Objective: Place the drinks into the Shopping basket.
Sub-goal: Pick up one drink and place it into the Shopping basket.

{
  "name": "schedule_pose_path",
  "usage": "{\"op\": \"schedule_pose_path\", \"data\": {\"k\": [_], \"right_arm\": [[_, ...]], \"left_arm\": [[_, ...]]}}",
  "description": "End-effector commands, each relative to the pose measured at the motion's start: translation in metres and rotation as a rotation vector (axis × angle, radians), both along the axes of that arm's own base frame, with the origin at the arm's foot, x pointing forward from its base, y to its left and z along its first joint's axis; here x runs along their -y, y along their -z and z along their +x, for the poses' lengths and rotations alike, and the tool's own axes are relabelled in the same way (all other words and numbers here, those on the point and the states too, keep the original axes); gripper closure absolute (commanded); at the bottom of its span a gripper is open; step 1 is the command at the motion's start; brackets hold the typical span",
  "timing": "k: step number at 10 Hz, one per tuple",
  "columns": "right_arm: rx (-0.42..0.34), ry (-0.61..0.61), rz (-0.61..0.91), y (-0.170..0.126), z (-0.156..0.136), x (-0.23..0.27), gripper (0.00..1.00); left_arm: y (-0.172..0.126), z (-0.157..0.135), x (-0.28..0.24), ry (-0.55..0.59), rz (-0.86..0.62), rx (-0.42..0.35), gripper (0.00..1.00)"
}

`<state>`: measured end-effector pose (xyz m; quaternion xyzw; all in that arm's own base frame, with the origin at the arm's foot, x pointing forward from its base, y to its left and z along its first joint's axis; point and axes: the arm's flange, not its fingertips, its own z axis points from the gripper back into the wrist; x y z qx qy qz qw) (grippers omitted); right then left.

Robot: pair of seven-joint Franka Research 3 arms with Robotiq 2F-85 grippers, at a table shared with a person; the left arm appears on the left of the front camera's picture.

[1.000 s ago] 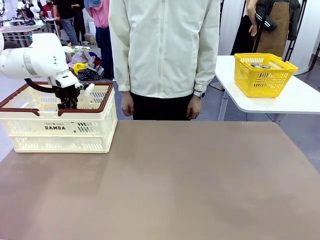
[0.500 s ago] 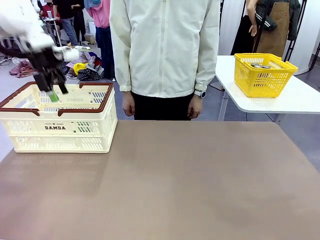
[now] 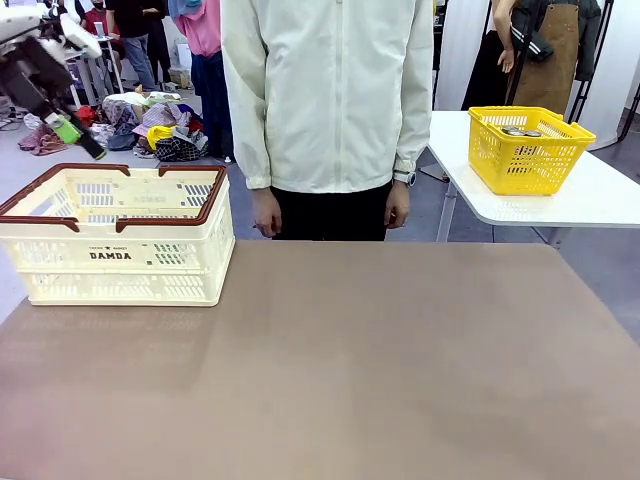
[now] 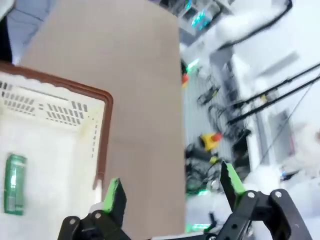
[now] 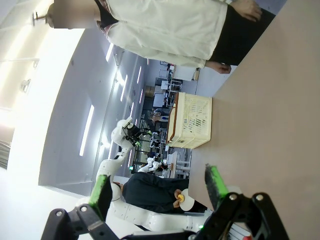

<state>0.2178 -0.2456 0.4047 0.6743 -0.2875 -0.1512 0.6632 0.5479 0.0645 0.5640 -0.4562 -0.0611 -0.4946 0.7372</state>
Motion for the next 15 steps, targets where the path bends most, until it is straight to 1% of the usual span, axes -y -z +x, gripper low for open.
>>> {"op": "schedule_pose_path", "data": {"k": [1,2,3,4,5,6,7,8,9,10,15], "right_arm": [[0.006,0.001,0.006,-0.005,0.0,0.001,0.0],[0.006,0.001,0.006,-0.005,0.0,0.001,0.0],[0.006,0.001,0.006,-0.005,0.0,0.001,0.0],[0.006,0.001,0.006,-0.005,0.0,0.001,0.0],[0.006,0.001,0.006,-0.005,0.0,0.001,0.0],[0.006,0.001,0.006,-0.005,0.0,0.001,0.0],[0.006,0.001,0.006,-0.005,0.0,0.001,0.0],[0.006,0.001,0.006,-0.005,0.0,0.001,0.0],[0.006,0.001,0.006,-0.005,0.0,0.001,0.0],[0.006,0.001,0.006,-0.005,0.0,0.001,0.0],[0.006,0.001,0.006,-0.005,0.0,0.001,0.0]], "left_arm": [[0.029,-0.033,-0.02,-0.202,-0.305,-0.112,0.0],[0.041,-0.06,-0.033,-0.295,-0.376,-0.059,0.0],[0.043,-0.091,-0.047,-0.347,-0.457,0.002,0.0],[0.049,-0.119,-0.054,-0.396,-0.496,0.049,0.0],[0.062,-0.147,-0.043,-0.408,-0.516,0.066,0.0],[0.071,-0.169,-0.03,-0.388,-0.517,0.09,0.0],[0.071,-0.182,-0.024,-0.392,-0.51,0.127,0.0],[0.069,-0.179,-0.025,-0.38,-0.523,0.112,0.0],[0.067,-0.163,-0.028,-0.347,-0.554,0.085,0.0],[0.073,-0.182,-0.03,-0.388,-0.54,0.092,0.0],[0.073,-0.182,-0.03,-0.388,-0.54,0.092,0.0]]}}
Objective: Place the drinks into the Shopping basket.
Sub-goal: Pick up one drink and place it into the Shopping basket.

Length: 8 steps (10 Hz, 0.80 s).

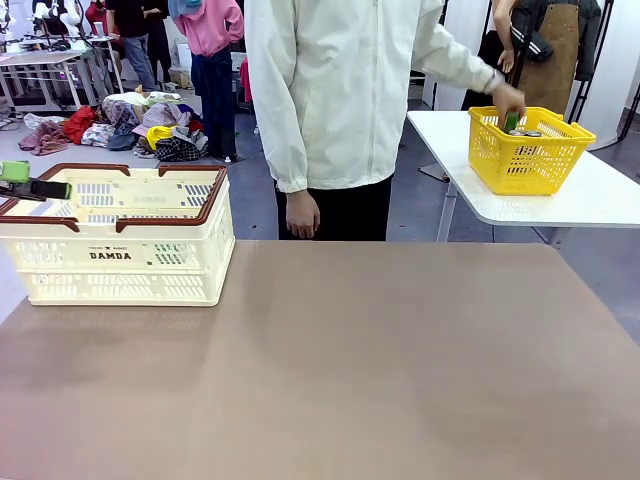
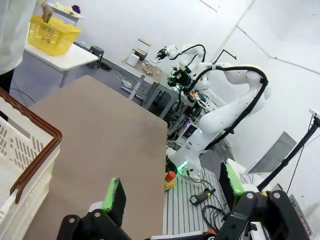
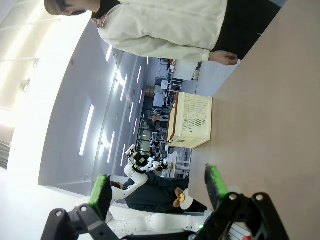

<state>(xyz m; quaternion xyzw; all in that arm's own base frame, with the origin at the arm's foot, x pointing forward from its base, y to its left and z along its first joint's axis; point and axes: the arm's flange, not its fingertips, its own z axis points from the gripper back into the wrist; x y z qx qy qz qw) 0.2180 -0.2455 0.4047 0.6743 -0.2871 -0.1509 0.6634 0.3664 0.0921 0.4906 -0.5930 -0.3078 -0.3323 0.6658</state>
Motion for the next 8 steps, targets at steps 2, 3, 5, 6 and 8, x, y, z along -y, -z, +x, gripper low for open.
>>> {"op": "schedule_pose_path", "data": {"k": [2,3,5,6,8], "right_arm": [[0.006,0.002,0.006,-0.0055,0.0003,0.0011,0.0],[0.006,0.002,0.006,-0.0055,0.0003,0.0011,0.0],[0.006,0.002,0.006,-0.0055,0.0003,0.0011,0.0],[0.006,0.002,0.006,-0.0055,0.0003,0.0011,0.0],[0.006,0.002,0.006,-0.0055,0.0003,0.0011,0.0]], "left_arm": [[-0.0008,-0.0003,-0.0025,-0.004,0.001,0.0,0.0],[-0.0008,-0.0003,-0.0025,-0.004,0.001,0.0,0.0],[-0.0008,-0.0003,-0.0025,-0.004,0.001,0.0,0.0],[-0.0008,-0.0003,-0.0025,-0.004,0.001,0.0,0.0],[-0.0008,-0.0003,-0.0025,-0.004,0.001,0.0,0.0]]}}
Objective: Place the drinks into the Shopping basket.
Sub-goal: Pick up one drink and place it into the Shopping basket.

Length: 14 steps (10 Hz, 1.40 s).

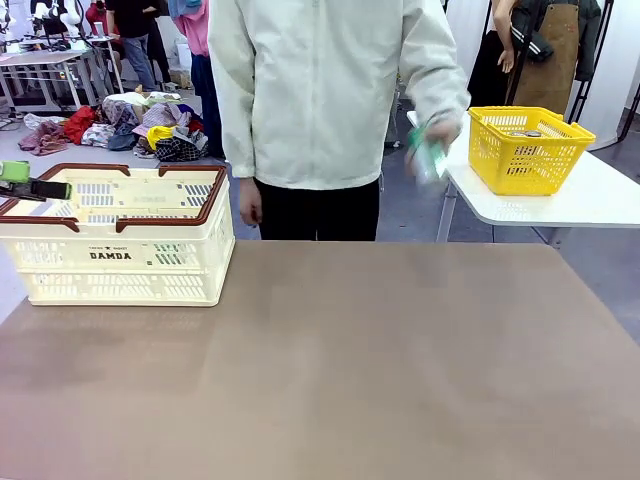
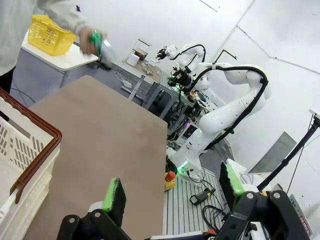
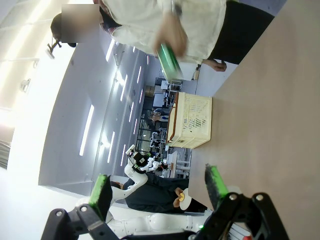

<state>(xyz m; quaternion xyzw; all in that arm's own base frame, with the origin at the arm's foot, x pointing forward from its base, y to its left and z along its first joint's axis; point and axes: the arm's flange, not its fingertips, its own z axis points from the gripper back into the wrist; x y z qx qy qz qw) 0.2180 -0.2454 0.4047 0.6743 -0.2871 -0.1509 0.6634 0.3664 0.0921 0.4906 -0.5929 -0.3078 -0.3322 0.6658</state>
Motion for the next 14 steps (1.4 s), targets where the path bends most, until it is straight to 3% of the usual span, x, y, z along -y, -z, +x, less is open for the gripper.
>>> {"op": "schedule_pose_path", "data": {"k": [1,14], "right_arm": [[0.006,0.002,0.006,-0.0055,0.0003,0.0011,0.0],[0.006,0.002,0.006,-0.0055,0.0003,0.0011,0.0]], "left_arm": [[-0.0008,-0.0003,-0.0025,-0.004,0.001,0.0,0.0],[-0.0008,-0.0003,-0.0025,-0.004,0.001,0.0,0.0]]}}
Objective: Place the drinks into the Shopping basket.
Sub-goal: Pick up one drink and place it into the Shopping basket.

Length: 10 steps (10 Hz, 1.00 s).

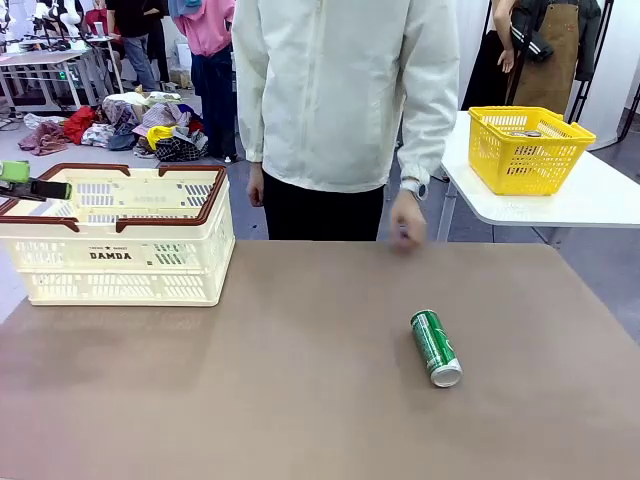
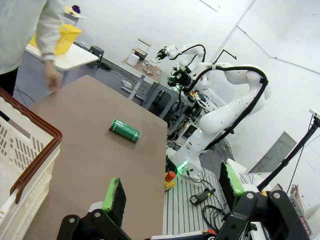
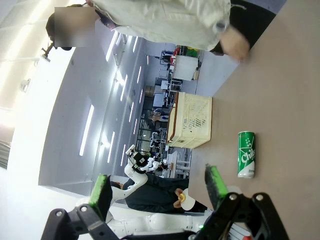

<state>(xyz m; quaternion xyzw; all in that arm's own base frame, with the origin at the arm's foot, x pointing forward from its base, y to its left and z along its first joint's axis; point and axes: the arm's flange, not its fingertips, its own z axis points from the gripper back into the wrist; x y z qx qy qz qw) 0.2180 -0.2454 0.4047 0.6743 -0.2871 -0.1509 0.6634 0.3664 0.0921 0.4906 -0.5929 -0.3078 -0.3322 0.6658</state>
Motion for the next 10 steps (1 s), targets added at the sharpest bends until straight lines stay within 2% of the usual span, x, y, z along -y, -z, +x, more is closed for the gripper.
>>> {"op": "schedule_pose_path", "data": {"k": [1,2,4,6,7,8,9,10], "right_arm": [[0.006,0.002,0.006,-0.005,0.0,0.001,0.0],[0.0,0.0,0.0,0.0,0.0,0.0,0.0],[-0.155,-0.075,-0.163,-0.032,0.032,-0.065,0.0],[-0.355,-0.178,-0.459,-0.056,0.08,-0.157,0.0],[-0.427,-0.245,-0.628,-0.059,0.103,-0.209,0.0],[-0.474,-0.298,-0.808,-0.057,0.125,-0.264,0.0],[-0.511,-0.302,-0.975,-0.049,0.139,-0.308,0.0],[-0.525,-0.316,-1.117,-0.039,0.145,-0.344,0.0]], "left_arm": [[-0.001,0.0,-0.002,-0.004,0.001,0.0,0.0],[-0.001,0.0,-0.002,-0.004,0.001,0.0,0.0],[-0.001,0.0,-0.002,-0.004,0.001,0.0,0.0],[-0.001,0.0,-0.002,-0.004,0.001,0.0,0.0],[-0.001,0.0,-0.002,-0.004,0.001,0.0,0.0],[-0.001,0.0,-0.002,-0.004,0.001,0.0,0.0],[-0.001,0.0,-0.002,-0.004,0.001,0.0,0.0],[-0.001,0.0,-0.002,-0.004,0.001,0.0,0.0]]}}
